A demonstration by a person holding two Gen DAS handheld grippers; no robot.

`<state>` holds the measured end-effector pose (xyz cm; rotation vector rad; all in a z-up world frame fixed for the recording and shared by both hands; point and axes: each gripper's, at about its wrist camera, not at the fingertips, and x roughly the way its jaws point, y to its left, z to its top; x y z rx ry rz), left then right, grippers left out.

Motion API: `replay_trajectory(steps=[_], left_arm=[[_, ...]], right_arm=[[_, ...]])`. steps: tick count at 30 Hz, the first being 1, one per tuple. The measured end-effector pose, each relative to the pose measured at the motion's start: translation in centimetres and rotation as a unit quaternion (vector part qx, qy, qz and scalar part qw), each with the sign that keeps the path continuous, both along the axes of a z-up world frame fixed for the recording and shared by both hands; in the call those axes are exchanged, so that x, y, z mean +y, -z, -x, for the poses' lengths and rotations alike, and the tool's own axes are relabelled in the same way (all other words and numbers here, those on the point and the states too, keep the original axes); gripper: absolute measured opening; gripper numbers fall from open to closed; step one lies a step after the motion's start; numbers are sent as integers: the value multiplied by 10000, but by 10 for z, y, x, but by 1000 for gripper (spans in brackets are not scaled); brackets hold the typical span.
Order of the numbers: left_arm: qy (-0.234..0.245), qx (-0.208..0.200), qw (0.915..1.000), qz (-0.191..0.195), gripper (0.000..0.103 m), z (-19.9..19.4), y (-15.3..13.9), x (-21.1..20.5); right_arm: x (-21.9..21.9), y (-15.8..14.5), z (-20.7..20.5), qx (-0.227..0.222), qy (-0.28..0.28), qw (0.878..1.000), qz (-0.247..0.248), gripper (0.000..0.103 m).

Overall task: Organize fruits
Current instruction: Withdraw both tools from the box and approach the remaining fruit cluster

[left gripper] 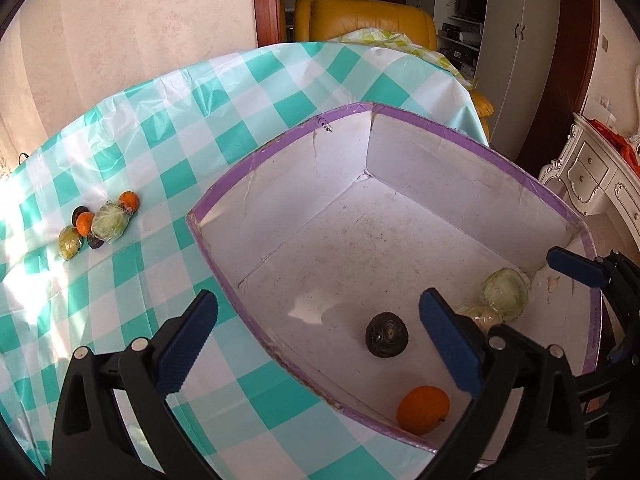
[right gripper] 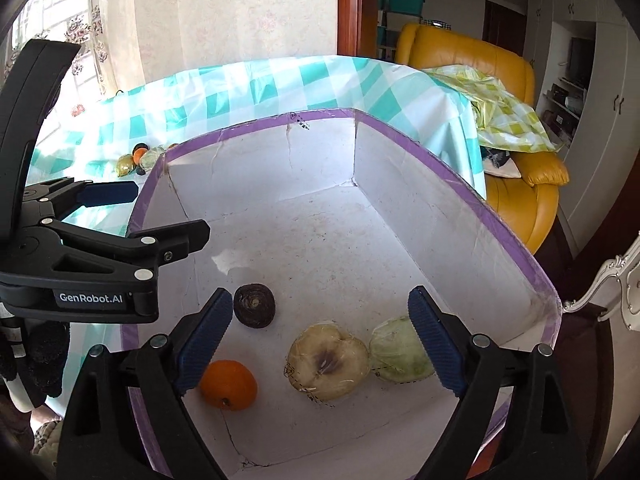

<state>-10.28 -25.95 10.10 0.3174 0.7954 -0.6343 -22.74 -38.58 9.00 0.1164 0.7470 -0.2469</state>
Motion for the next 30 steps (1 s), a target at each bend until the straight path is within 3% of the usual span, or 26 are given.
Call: replay_trajectory(steps=[5,13,16,20,23,26,28,30], left_arm=[[-460,-391,9968,516,101,18,0,53],[-1182,-177,9899,763,101,11,1,97],[-1150,-38,9889,941,101,13,-3,95],[-979,-217,9924,708,101,22,2,89],[-1089,-474,9914,540,101,28,10,106],[-1428,-514,9867,583,101,20,16,148],[-1871,-392,9806,433,101,-1,29,183],[-2462,-176,9687,257,101,-26,45,220]], right_arm=[[-6,-1,13,-385,222,9986,-280,86],[-2,-2,44,-909,295,9939,-558,86],[-1,-4,56,-997,312,9930,-556,86],[3,-9,56,-1051,221,9924,-608,86],[22,-19,47,-1262,-35,9901,-621,86],[63,-36,30,-1454,-685,9850,-631,86],[103,-43,10,-1502,-1277,9785,-605,86],[148,-44,-19,-1405,-1593,9769,-256,86]])
